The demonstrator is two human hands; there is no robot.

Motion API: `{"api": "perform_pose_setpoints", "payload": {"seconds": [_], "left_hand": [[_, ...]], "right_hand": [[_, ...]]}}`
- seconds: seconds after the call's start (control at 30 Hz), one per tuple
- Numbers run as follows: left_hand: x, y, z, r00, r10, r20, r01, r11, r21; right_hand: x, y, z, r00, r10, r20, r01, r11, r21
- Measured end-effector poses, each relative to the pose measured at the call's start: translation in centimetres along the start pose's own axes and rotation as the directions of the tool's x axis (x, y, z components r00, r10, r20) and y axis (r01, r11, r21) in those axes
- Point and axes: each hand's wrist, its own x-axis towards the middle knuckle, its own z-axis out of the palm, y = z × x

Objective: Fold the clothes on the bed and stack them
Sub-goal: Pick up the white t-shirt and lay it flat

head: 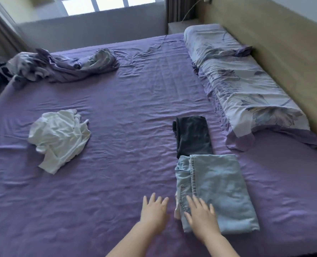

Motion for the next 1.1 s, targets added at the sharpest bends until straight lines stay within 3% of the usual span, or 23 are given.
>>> {"api": "perform_pose_setpoints", "payload": {"seconds": [0.33, 0.8, 1.1], "left_hand": [[-7.4, -15.4, -2.9, 0.984, -0.148, -0.096, 0.132, 0.978, -0.161], [-9.2, -48.1, -3.3, 0.945, -0.317, -0.077, 0.285, 0.917, -0.280], [-4.5, -58.1, -3.6, 0.936, -0.342, -0.082, 0.302, 0.901, -0.311]], "right_hand": [[2.6, -18.6, -6.3, 0.939, -0.335, -0.078, 0.330, 0.941, -0.072], [13.2, -49.2, -4.2, 0.892, -0.417, -0.177, 0.405, 0.909, -0.097], [20.5, -56.3, -3.3, 0.906, -0.403, -0.127, 0.388, 0.913, -0.128]]}}
